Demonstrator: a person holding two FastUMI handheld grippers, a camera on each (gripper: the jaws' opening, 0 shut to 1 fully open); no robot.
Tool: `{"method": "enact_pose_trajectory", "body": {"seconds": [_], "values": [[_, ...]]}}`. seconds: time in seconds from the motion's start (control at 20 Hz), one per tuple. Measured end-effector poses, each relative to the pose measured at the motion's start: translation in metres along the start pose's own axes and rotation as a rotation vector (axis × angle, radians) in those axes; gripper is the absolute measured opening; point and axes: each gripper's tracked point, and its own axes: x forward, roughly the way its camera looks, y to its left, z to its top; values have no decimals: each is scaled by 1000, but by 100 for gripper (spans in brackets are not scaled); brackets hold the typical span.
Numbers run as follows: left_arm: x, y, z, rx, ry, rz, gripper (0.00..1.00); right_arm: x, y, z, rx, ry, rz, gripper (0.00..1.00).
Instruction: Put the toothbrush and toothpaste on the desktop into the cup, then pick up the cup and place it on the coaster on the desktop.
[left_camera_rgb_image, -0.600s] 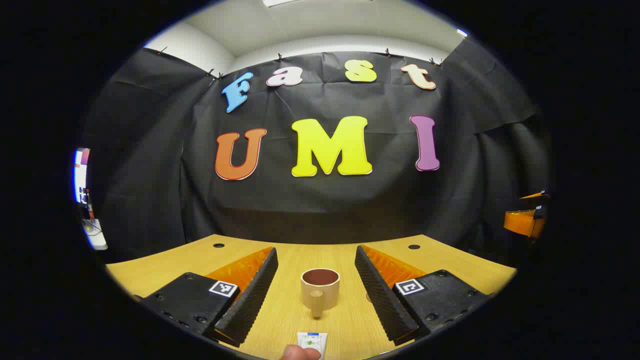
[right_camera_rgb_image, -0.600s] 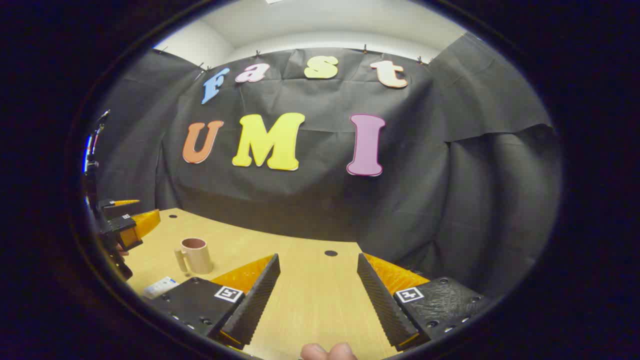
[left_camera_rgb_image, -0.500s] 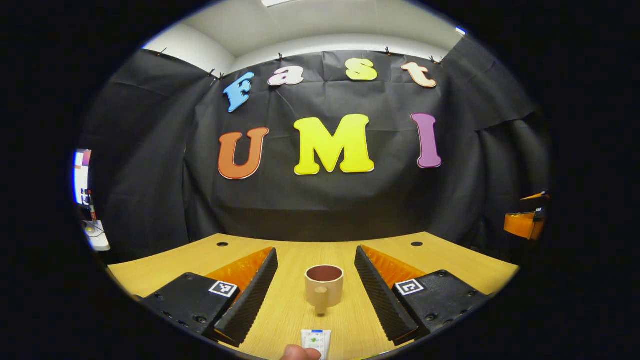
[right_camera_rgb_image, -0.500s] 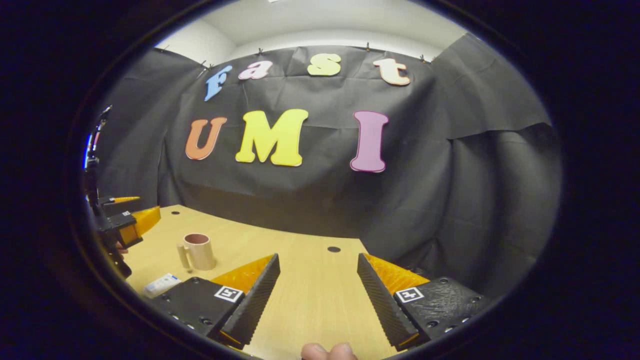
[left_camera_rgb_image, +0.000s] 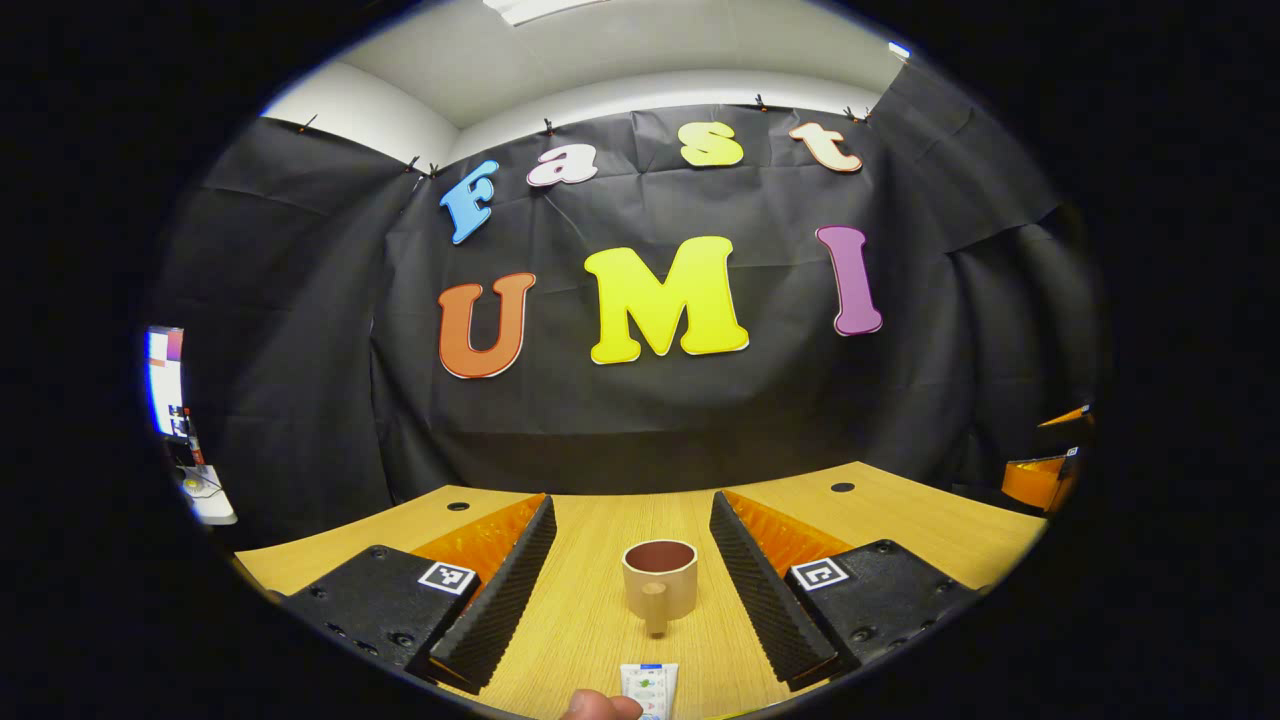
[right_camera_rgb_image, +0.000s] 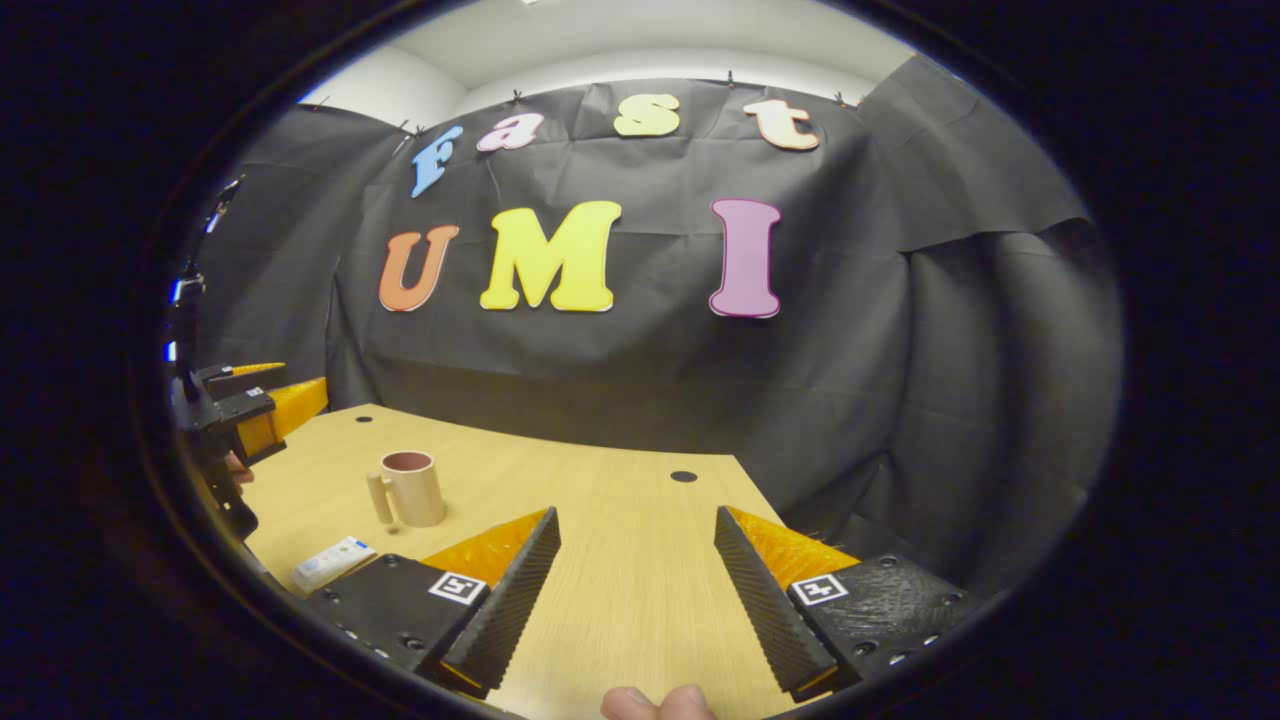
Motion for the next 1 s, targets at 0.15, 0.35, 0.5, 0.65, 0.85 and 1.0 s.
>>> {"method": "enact_pose_trajectory", "body": {"seconds": [0.15, 0.35, 0.5, 0.65, 0.85, 1.0], "values": [[-1, 0, -4, 11, 6, 3, 98, 4, 3, -6, 15, 16, 14, 95], [-4, 15, -4, 13, 7, 44, 98, 3, 5, 3, 16, -20, -4, 96], [-7, 23, 1, 8, -1, 55, 98, -1, 9, 12, 12, -38, -7, 94], [-12, 28, 3, 4, 1, 50, 98, -5, 17, 15, 33, -25, 0, 93], [-22, 31, -7, -11, 26, 48, 98, -9, 34, 3, -18, 2, 26, 95], [-28, 25, -21, -21, 75, 30, 98, -13, 40, -8, -4, 32, 41, 95]]}}
